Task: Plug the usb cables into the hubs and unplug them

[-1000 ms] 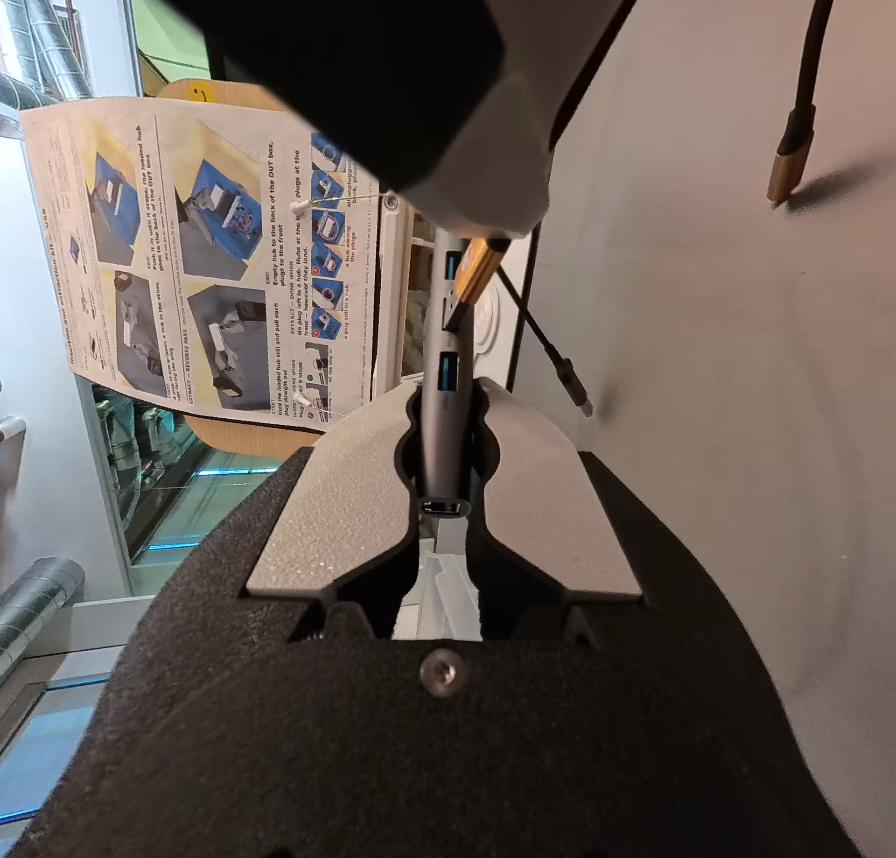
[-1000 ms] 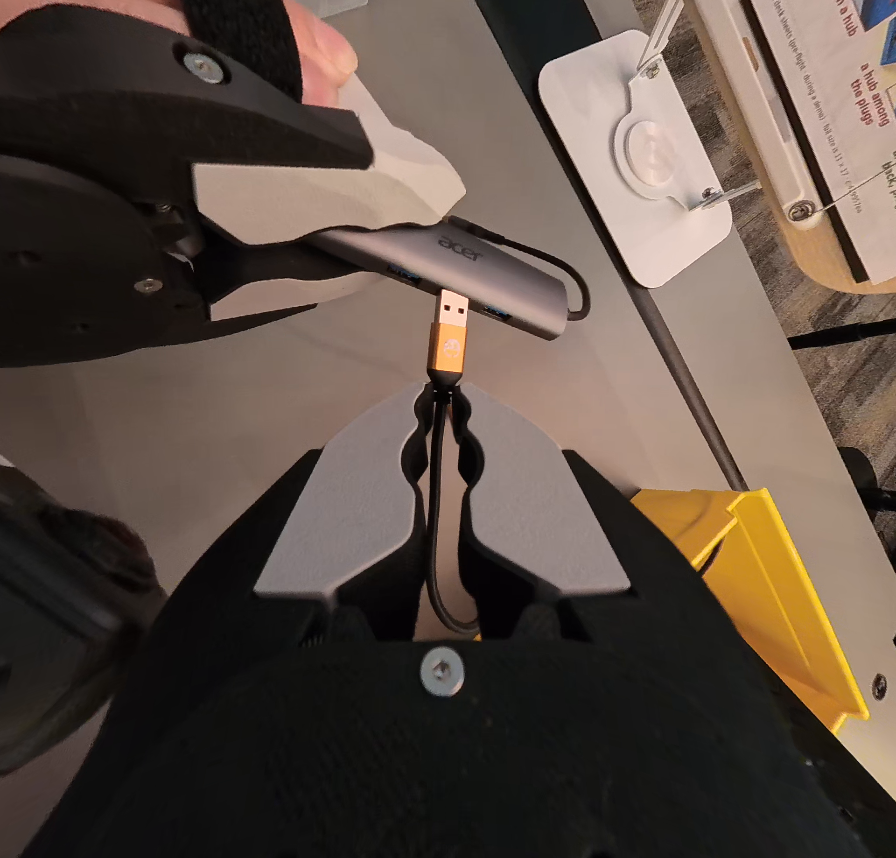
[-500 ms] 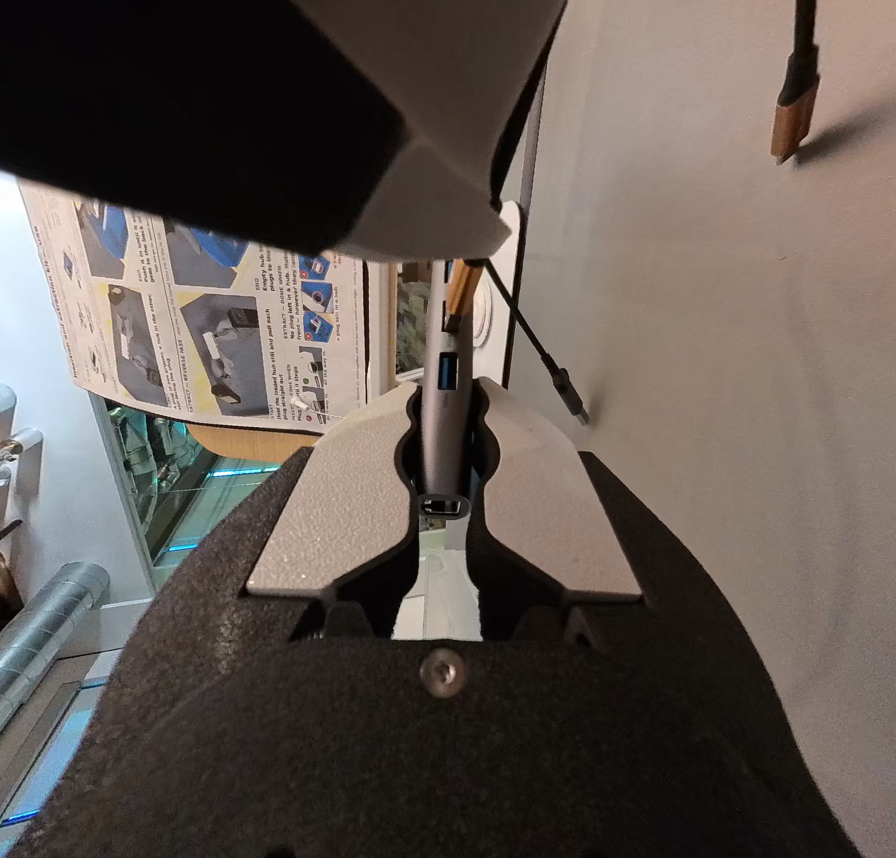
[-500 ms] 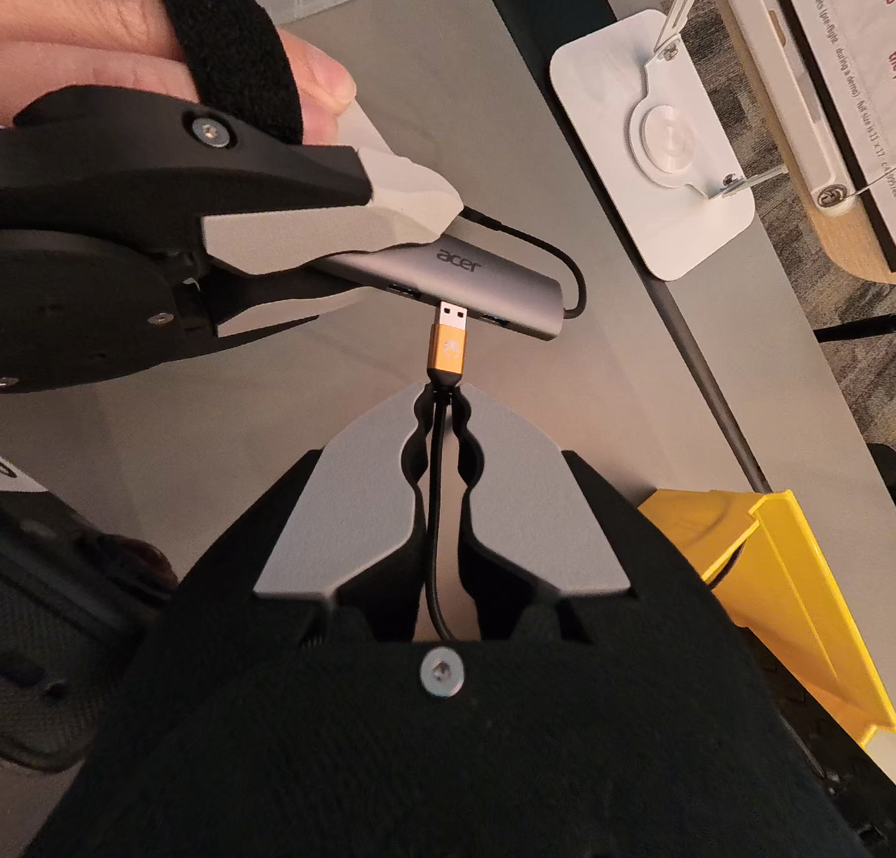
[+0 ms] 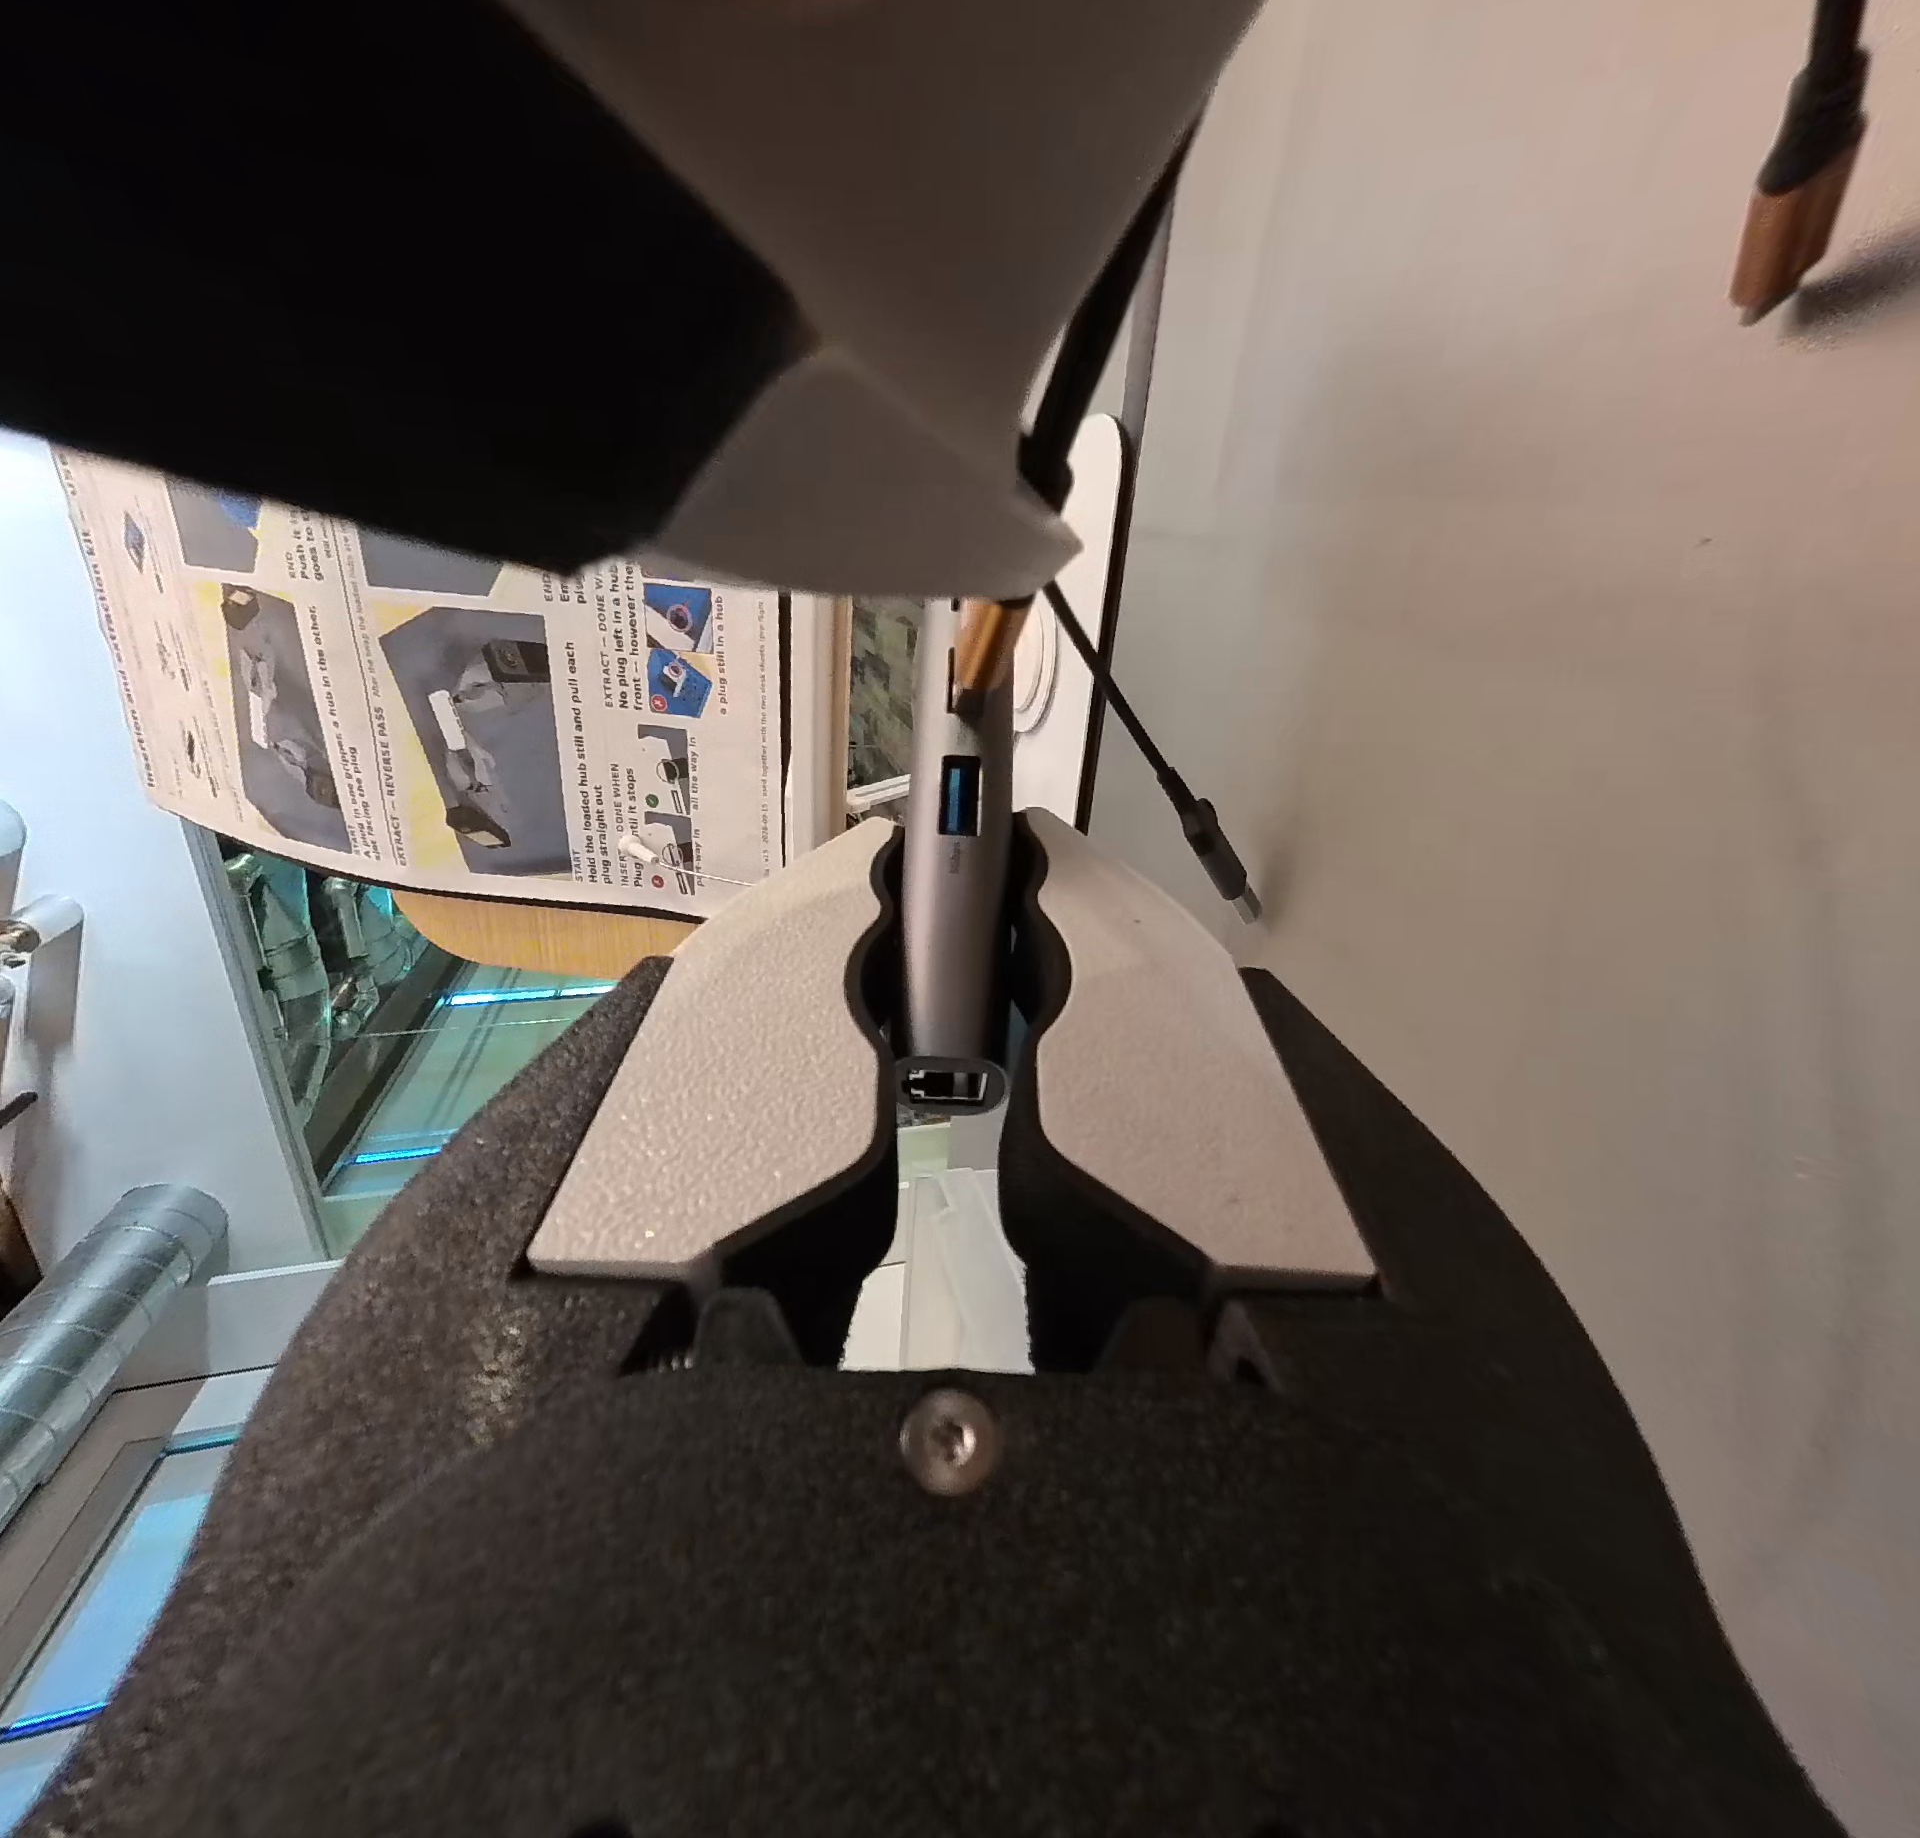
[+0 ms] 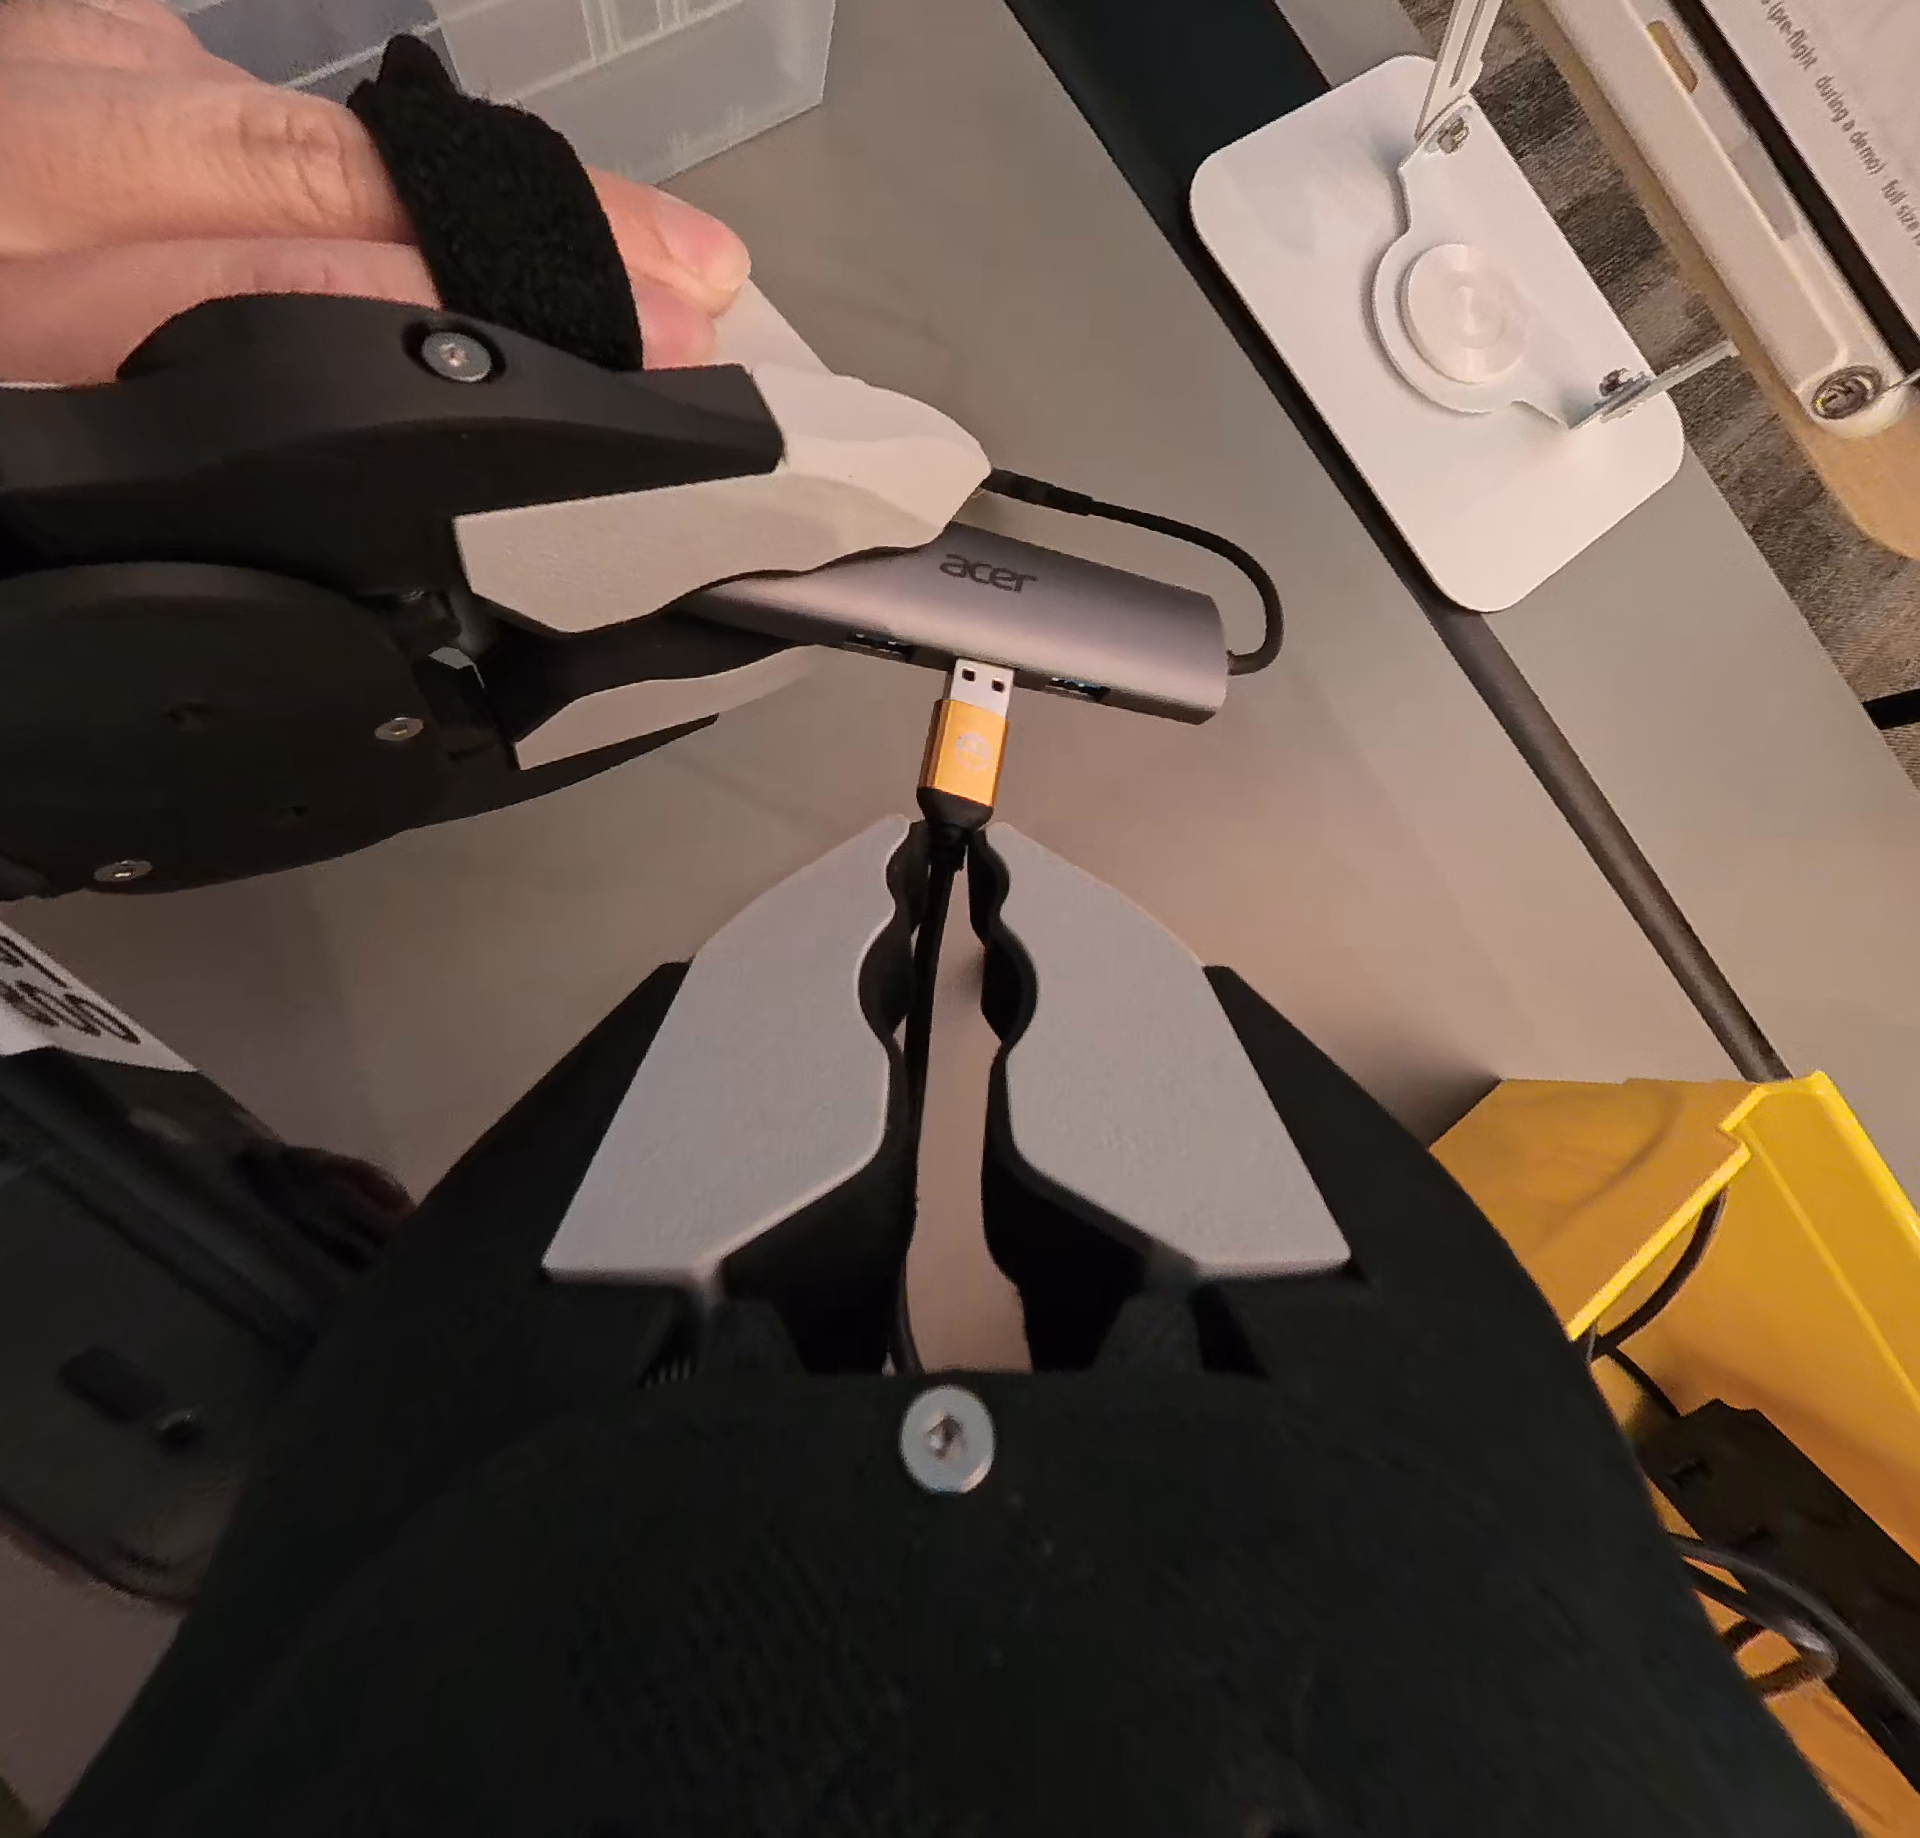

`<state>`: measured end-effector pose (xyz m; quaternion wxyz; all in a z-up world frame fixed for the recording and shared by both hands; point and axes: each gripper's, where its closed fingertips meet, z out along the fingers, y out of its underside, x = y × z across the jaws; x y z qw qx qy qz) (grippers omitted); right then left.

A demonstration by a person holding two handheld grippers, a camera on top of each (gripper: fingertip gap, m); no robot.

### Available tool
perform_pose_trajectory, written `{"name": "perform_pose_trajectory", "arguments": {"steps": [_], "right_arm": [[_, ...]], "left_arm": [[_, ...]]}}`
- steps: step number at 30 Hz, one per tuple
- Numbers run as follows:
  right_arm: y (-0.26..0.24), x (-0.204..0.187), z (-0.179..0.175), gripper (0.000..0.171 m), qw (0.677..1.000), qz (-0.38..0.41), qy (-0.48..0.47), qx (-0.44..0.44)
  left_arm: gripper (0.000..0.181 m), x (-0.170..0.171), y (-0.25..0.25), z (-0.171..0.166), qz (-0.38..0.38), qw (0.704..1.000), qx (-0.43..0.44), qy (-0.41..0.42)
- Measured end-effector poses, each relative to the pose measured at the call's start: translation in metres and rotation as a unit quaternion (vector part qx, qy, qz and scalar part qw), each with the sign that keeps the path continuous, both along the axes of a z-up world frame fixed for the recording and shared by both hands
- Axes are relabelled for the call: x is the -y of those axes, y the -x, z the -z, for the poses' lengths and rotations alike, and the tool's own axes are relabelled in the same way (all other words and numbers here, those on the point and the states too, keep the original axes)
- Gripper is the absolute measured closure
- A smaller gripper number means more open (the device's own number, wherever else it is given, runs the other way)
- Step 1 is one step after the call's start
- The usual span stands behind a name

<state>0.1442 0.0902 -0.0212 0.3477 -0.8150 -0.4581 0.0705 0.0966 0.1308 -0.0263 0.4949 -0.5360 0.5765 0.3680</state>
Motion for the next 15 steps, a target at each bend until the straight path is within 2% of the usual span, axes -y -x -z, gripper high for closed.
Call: {"name": "perform_pose_trajectory", "arguments": {"steps": [15], "right_arm": [[0.0032,-0.0042,-0.0093,0.163,0.999,-0.007,-0.014,-0.038]], "left_arm": [[0.165,0.0000,0.0020,-0.0071,-0.001,1.000,0.014,-0.007]]}}
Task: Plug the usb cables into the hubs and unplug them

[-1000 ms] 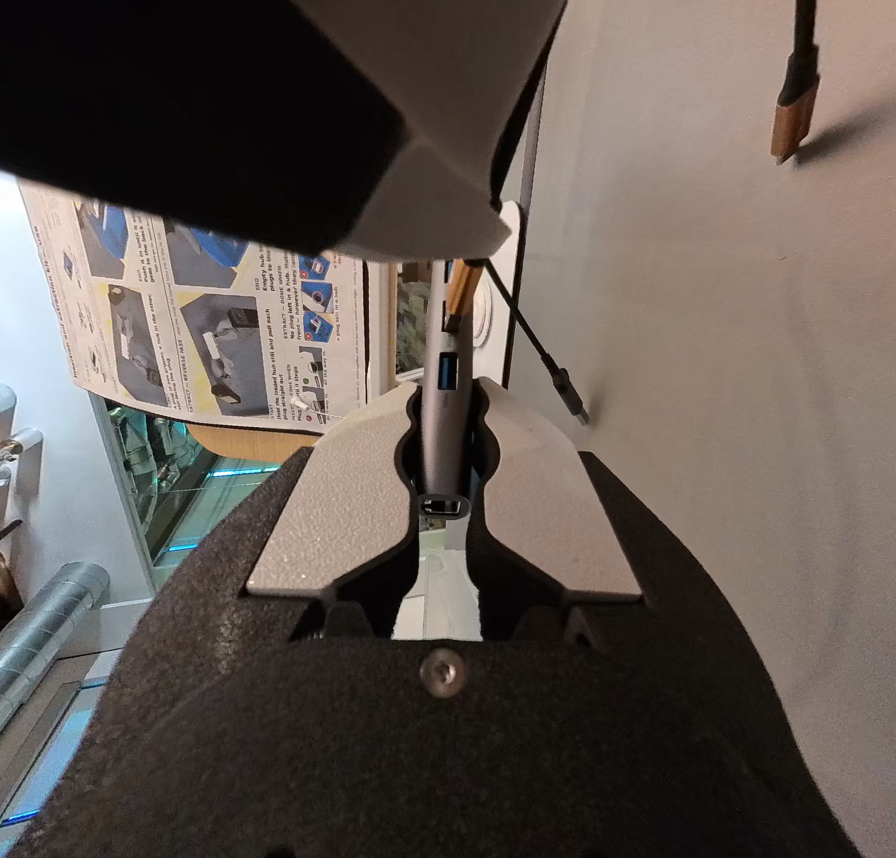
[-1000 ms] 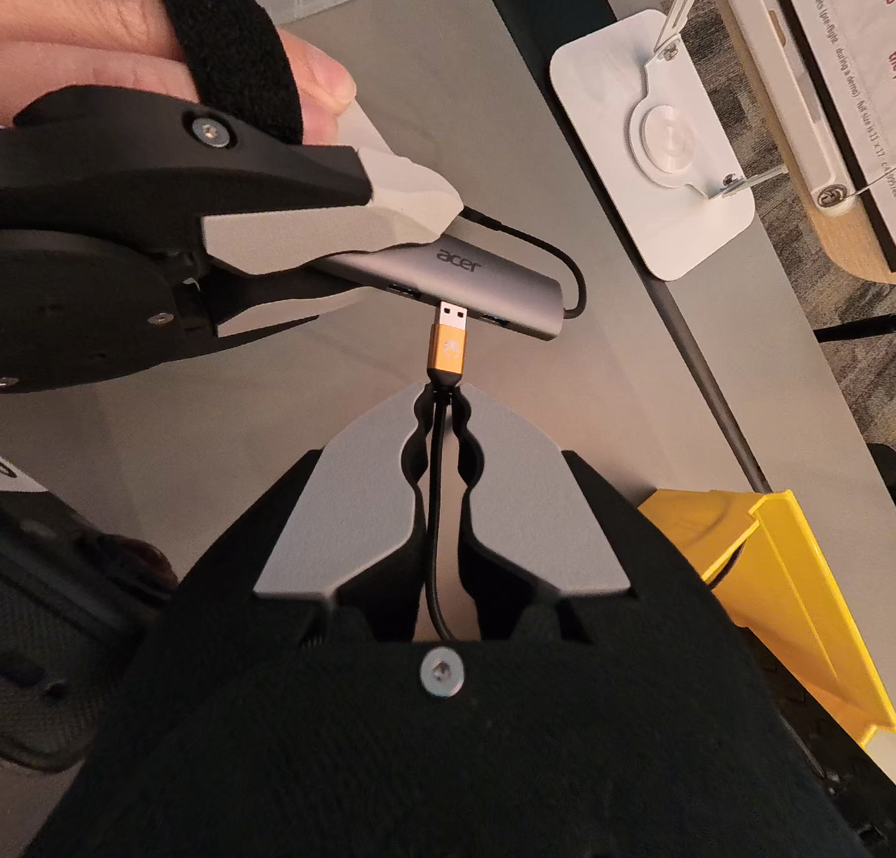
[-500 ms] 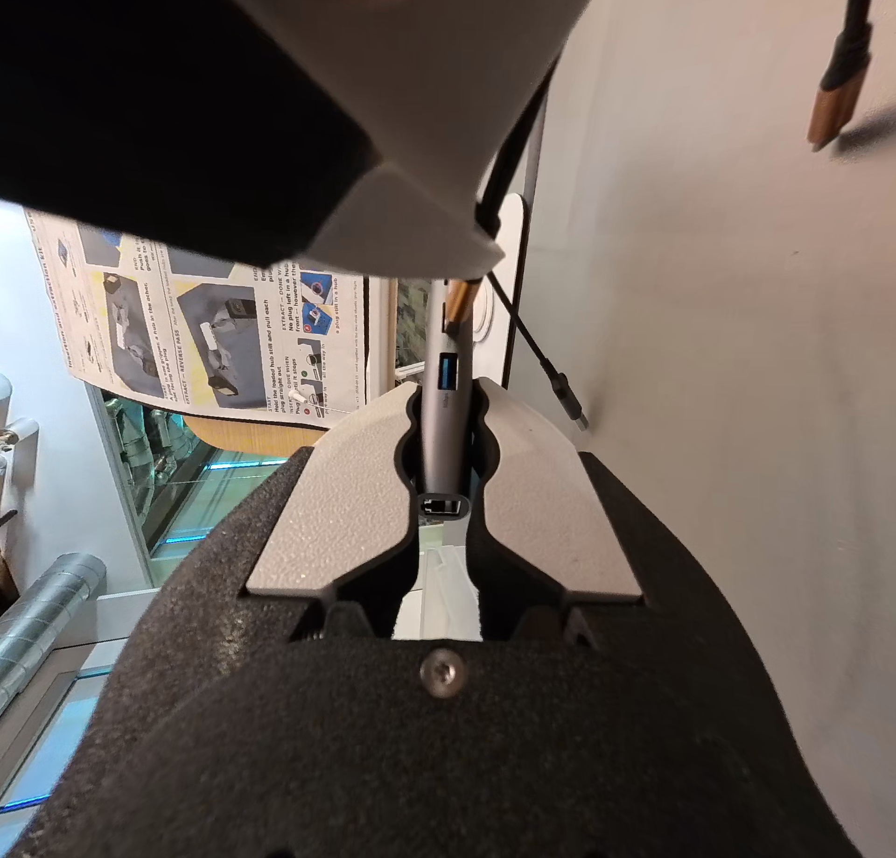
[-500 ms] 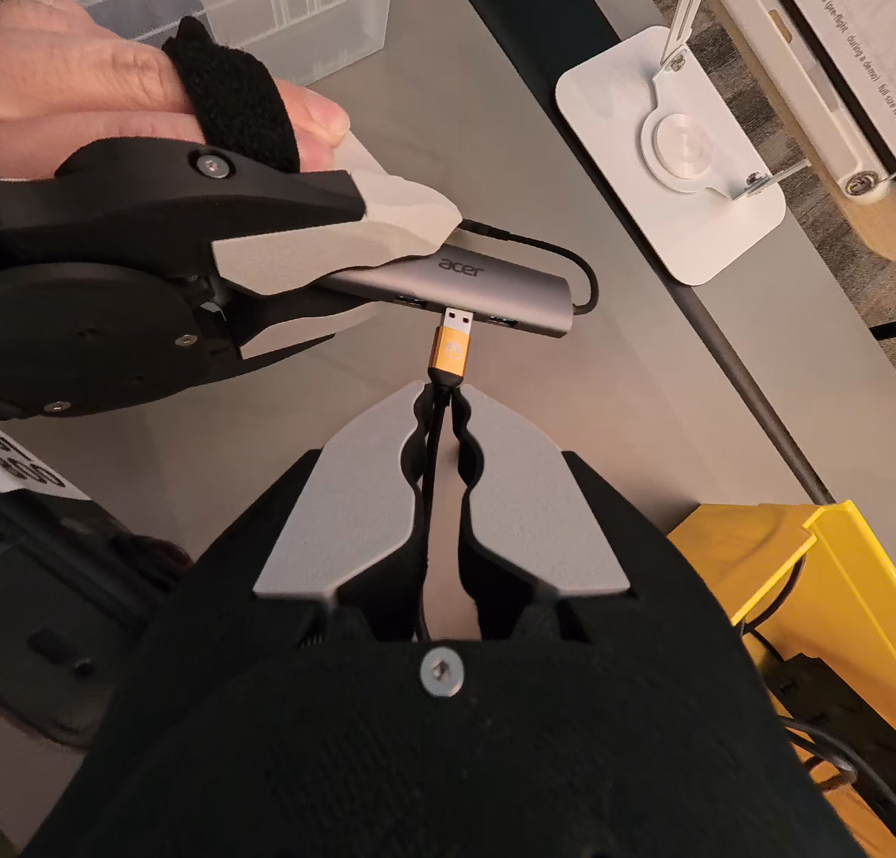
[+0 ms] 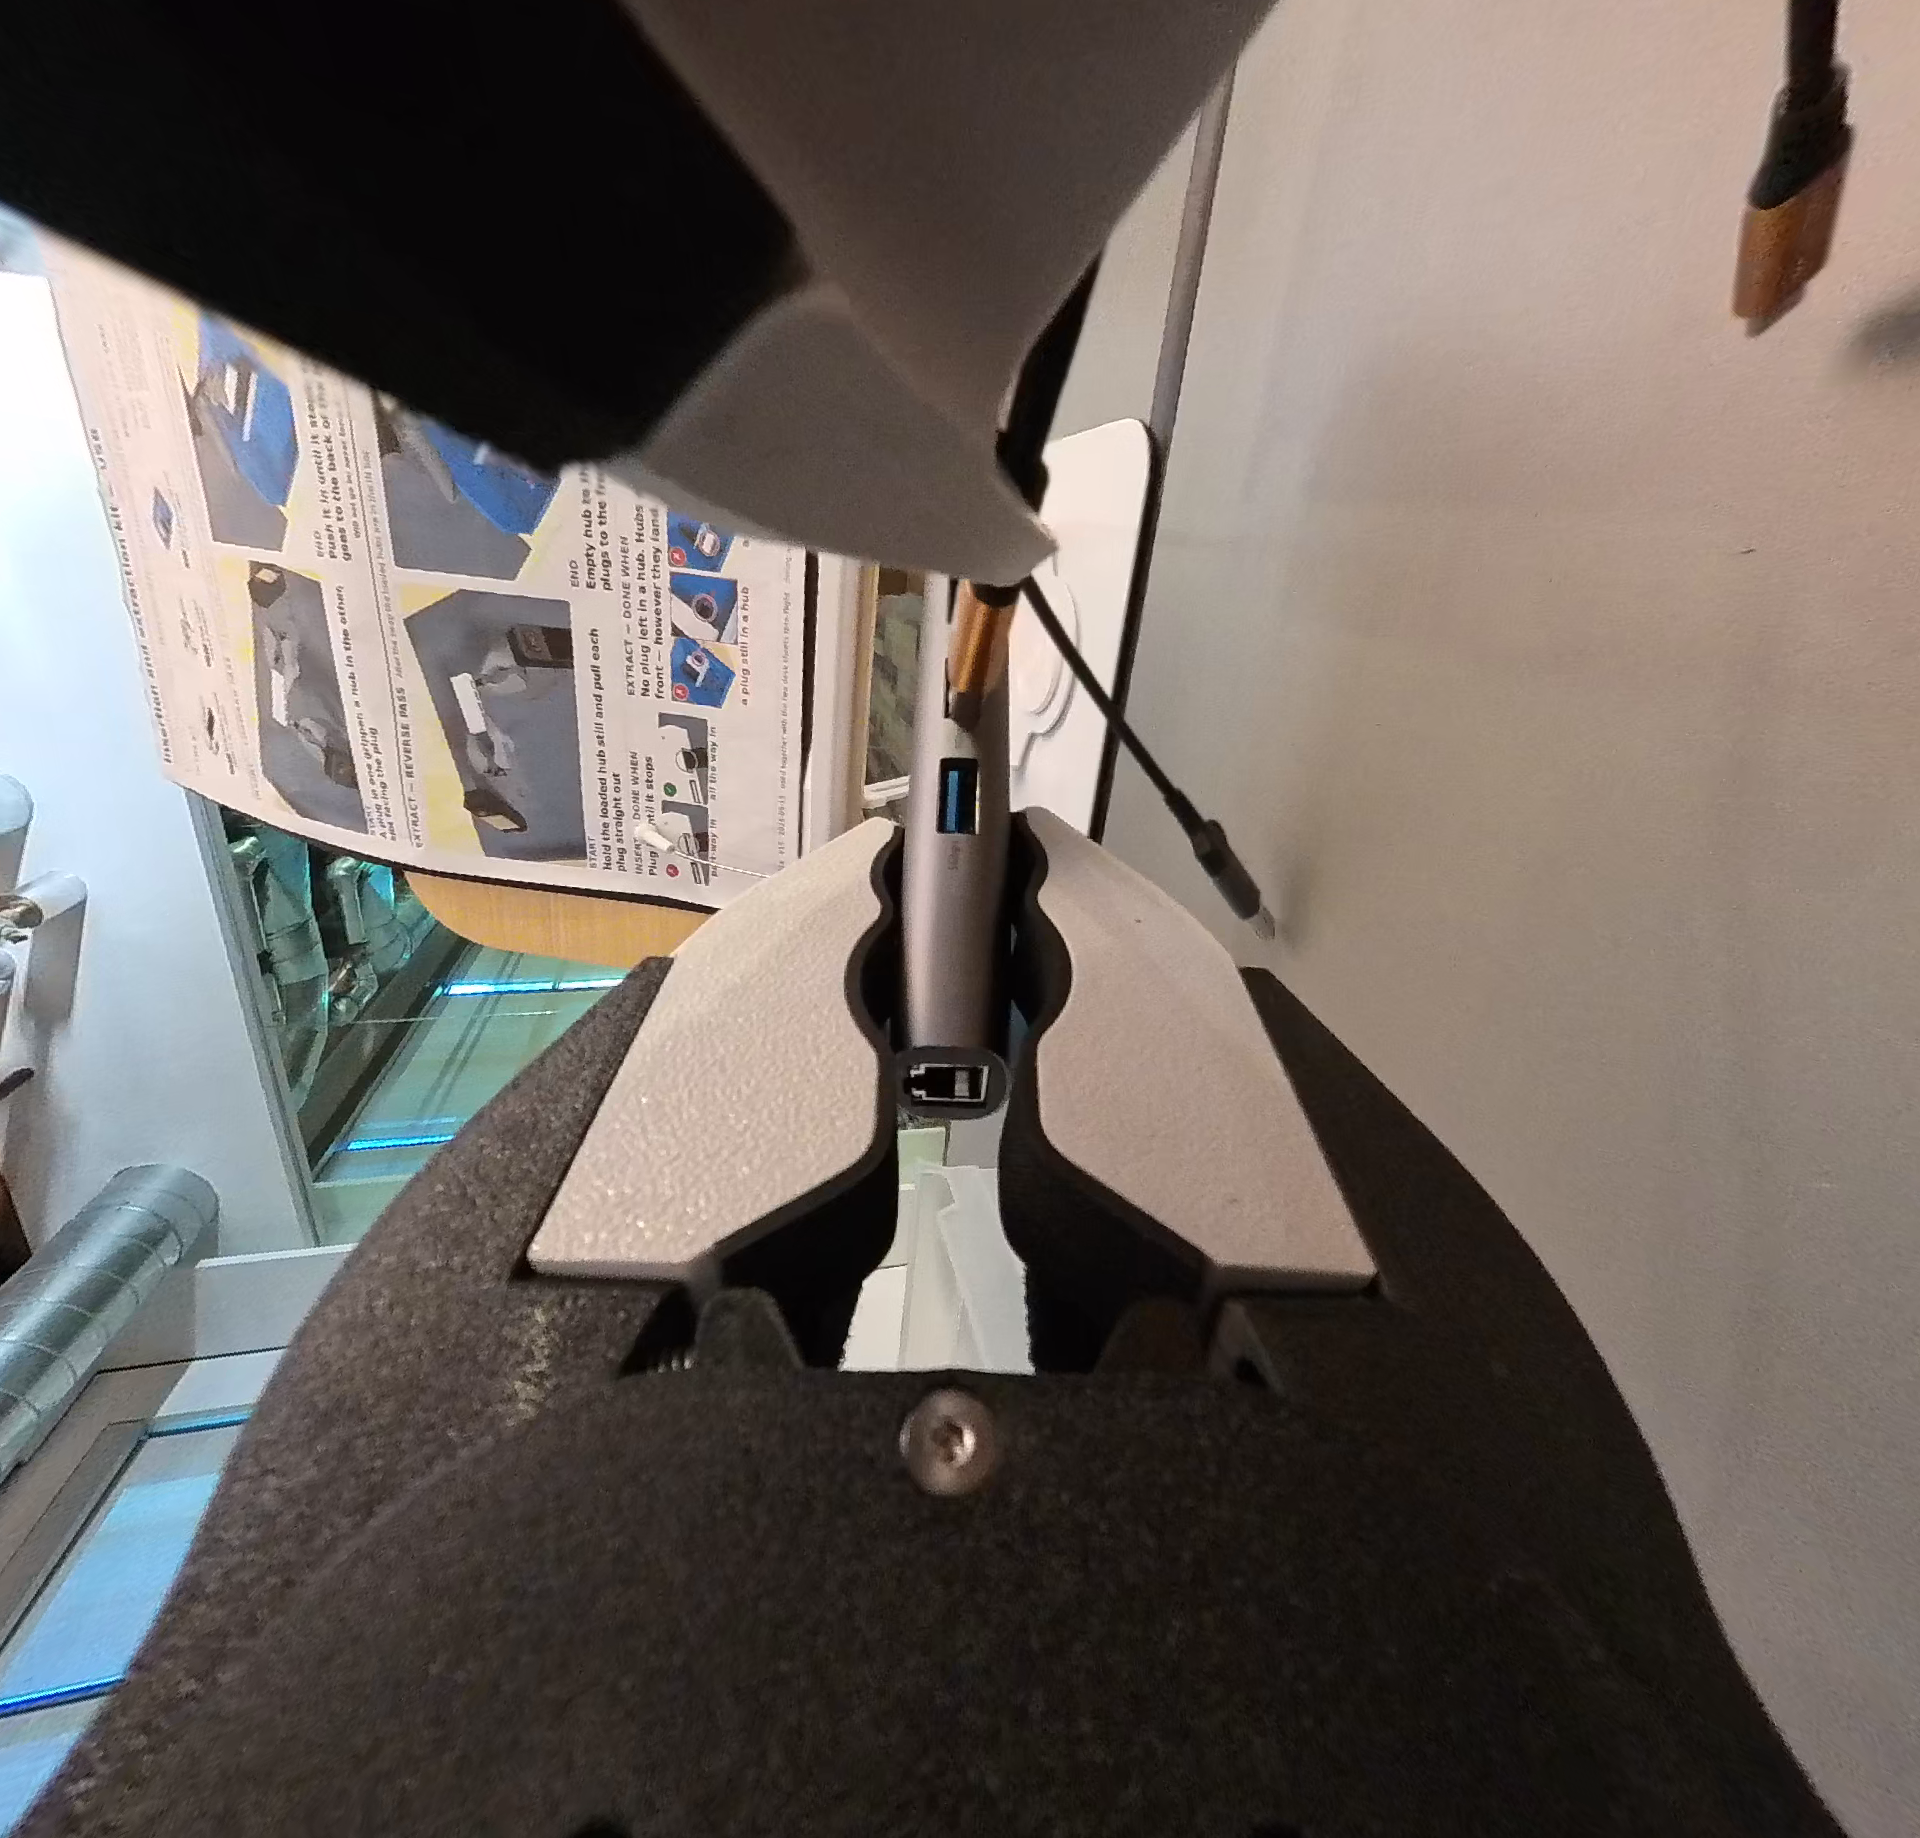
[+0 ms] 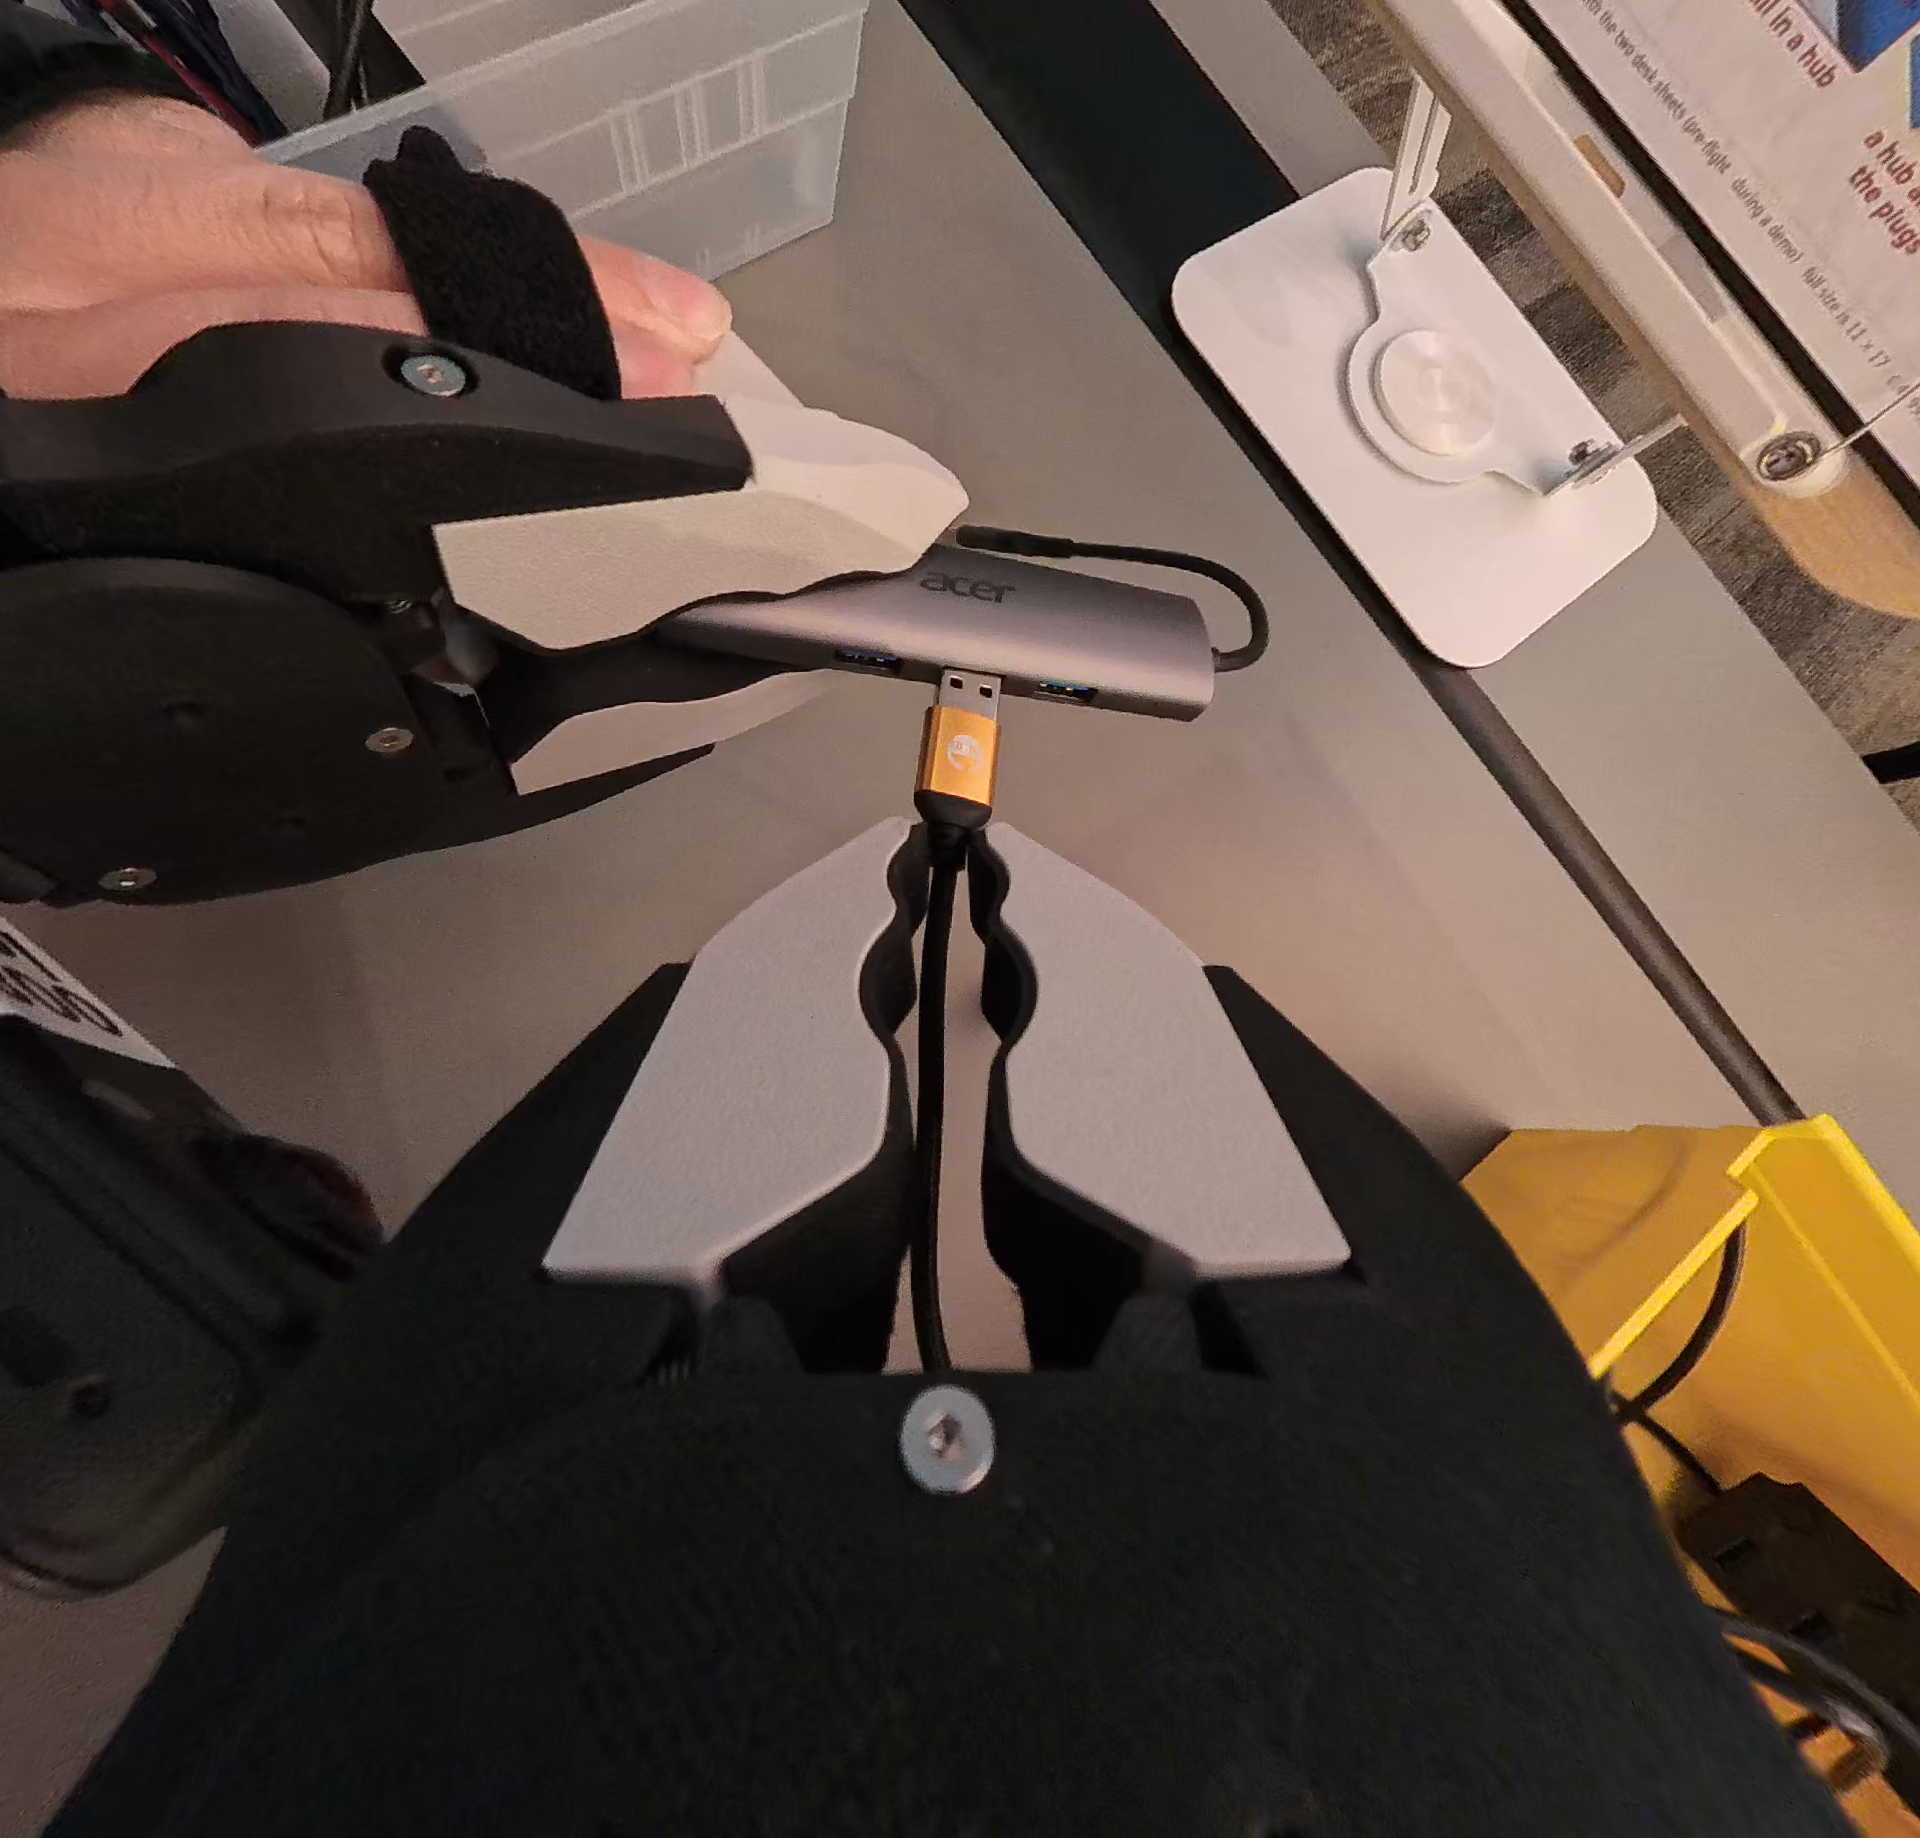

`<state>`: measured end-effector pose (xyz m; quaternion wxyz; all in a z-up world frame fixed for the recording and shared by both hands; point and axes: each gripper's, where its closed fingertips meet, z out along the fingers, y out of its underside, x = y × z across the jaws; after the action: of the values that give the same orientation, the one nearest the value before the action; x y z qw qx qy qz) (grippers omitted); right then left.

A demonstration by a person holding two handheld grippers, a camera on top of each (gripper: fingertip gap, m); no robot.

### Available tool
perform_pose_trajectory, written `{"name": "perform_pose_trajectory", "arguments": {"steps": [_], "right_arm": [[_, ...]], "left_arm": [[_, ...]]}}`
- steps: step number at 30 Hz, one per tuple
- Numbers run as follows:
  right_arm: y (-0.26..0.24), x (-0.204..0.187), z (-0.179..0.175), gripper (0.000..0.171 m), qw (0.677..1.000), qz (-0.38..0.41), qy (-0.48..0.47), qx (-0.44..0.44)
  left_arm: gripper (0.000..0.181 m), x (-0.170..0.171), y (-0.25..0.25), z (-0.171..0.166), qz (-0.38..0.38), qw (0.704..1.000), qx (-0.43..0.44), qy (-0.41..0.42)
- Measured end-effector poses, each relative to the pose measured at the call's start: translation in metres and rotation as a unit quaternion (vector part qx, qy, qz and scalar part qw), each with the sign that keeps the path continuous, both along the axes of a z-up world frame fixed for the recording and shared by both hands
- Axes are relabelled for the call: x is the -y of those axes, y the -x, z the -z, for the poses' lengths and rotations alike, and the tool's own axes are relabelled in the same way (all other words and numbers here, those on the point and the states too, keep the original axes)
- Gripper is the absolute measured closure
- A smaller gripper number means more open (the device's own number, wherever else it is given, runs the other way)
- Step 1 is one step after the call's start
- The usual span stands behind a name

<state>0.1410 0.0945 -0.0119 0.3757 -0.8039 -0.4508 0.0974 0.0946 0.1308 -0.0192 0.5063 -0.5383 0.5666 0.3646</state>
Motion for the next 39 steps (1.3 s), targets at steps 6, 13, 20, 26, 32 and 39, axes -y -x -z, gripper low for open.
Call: {"name": "perform_pose_trajectory", "arguments": {"steps": [6,13,20,26,32,39], "right_arm": [[0.004,-0.003,-0.008,0.163,0.999,-0.015,-0.016,-0.029],[0.009,-0.004,-0.018,0.163,0.997,-0.029,-0.040,-0.059],[0.010,-0.005,-0.023,0.163,0.995,-0.036,-0.052,-0.072],[0.013,-0.006,-0.029,0.163,0.993,-0.045,-0.074,-0.084],[0.015,-0.006,-0.036,0.163,0.989,-0.051,-0.094,-0.099],[0.018,-0.007,-0.040,0.163,0.986,-0.058,-0.109,-0.113]], "left_arm": [[0.165,0.000,0.003,-0.006,-0.002,1.000,0.009,-0.006],[0.165,-0.001,0.007,-0.014,-0.005,1.000,0.021,-0.012],[0.165,-0.001,0.008,-0.017,-0.003,0.999,0.030,-0.011],[0.165,-0.001,0.010,-0.021,-0.003,0.999,0.041,-0.010],[0.165,-0.001,0.011,-0.022,-0.001,0.999,0.047,-0.009],[0.165,-0.001,0.013,-0.025,-0.002,0.998,0.056,-0.007]]}}
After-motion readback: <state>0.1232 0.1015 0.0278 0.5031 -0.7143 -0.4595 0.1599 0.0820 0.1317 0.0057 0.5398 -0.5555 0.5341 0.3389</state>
